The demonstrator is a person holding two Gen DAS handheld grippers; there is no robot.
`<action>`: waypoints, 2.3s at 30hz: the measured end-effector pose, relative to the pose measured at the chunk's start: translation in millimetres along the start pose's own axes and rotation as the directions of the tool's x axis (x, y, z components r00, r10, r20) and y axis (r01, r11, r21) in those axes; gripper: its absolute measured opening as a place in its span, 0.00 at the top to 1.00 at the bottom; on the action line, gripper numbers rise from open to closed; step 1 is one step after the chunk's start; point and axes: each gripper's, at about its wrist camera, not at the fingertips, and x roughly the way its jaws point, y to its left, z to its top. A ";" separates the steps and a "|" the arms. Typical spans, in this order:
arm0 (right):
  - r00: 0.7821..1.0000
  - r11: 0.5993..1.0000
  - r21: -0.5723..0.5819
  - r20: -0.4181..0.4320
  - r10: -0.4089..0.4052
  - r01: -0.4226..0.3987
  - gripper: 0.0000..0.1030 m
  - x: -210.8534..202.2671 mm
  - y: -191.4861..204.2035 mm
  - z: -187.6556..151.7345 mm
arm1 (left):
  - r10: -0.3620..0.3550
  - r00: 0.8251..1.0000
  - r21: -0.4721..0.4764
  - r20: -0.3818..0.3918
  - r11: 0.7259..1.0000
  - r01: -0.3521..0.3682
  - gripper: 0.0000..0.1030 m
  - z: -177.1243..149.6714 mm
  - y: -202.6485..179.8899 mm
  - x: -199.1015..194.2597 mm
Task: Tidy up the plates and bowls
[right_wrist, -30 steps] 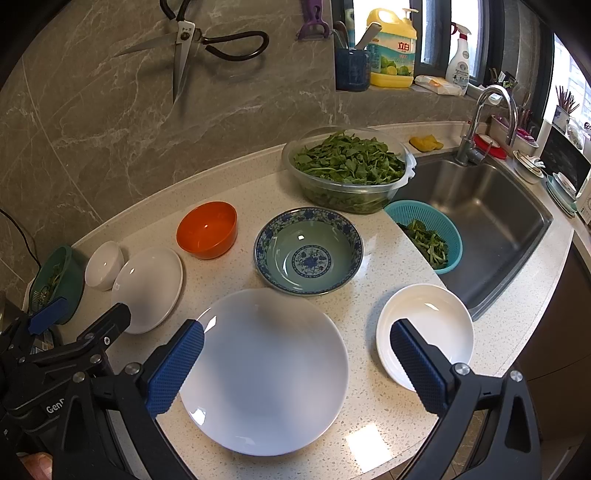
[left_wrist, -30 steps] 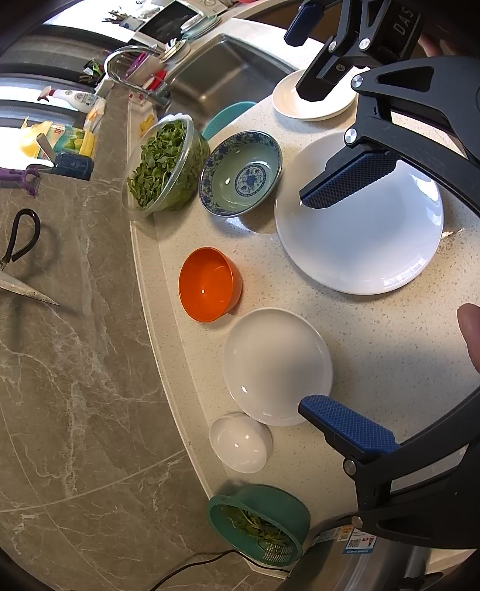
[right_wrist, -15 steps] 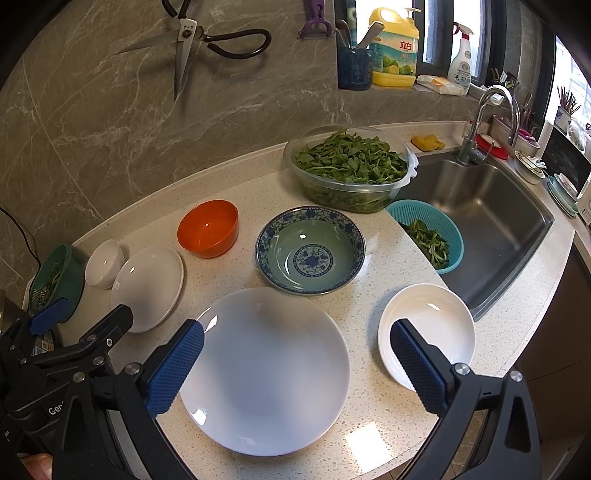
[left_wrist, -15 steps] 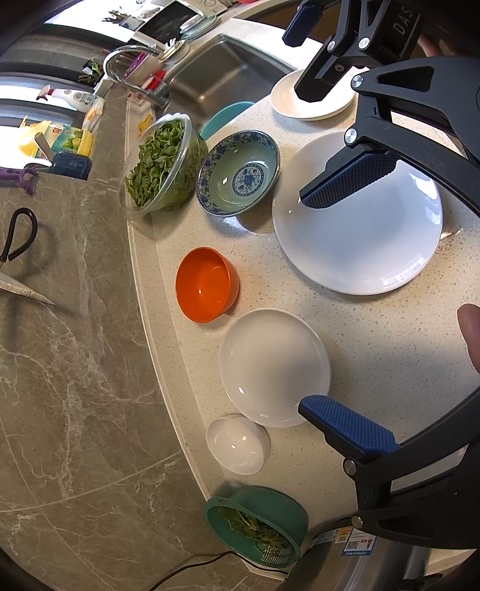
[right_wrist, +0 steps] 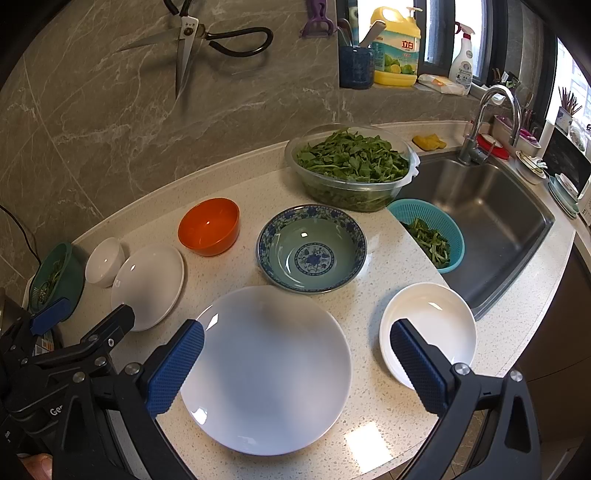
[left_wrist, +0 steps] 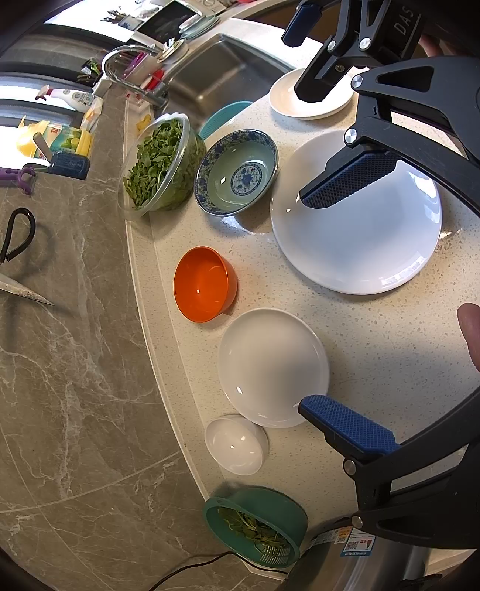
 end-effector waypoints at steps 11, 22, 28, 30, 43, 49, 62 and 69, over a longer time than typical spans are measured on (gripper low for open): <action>1.000 1.000 0.004 -0.015 0.010 -0.010 0.00 4.7 1.2 -2.2 | -0.056 0.998 -0.004 -0.019 0.998 0.056 0.00 -4.3 4.1 9.1; 0.904 0.864 0.367 -0.119 0.411 -0.344 0.00 34.5 -67.3 -78.3 | -0.394 0.912 -0.186 -0.117 0.910 0.370 0.00 -72.8 77.2 61.0; 0.789 0.614 0.592 0.060 0.612 -0.522 0.02 42.4 -120.2 -137.9 | -0.466 0.855 -0.068 -0.228 0.884 0.463 0.00 -92.5 66.6 91.0; 0.745 0.549 0.610 0.105 0.659 -0.572 0.11 49.8 -126.3 -144.3 | -0.428 0.841 -0.052 -0.330 0.898 0.436 0.00 -89.1 55.3 106.1; 0.643 0.432 0.658 0.105 0.758 -0.617 0.31 112.2 -157.3 -149.5 | -0.441 0.805 -0.071 -0.396 0.889 0.452 0.10 -52.6 30.7 174.0; 0.626 0.418 0.666 0.096 0.774 -0.618 0.38 129.2 -164.8 -150.0 | -0.473 0.760 -0.041 -0.445 0.859 0.511 0.21 -32.2 16.5 195.8; 0.622 0.434 0.663 0.061 0.780 -0.609 0.55 141.2 -172.2 -142.9 | -0.495 0.698 -0.005 -0.518 0.817 0.576 0.69 -10.3 -5.0 216.4; 0.643 0.460 0.668 0.034 0.765 -0.584 0.58 144.0 -171.1 -139.1 | -0.516 0.671 -0.040 -0.532 0.807 0.589 0.69 -10.8 4.2 216.6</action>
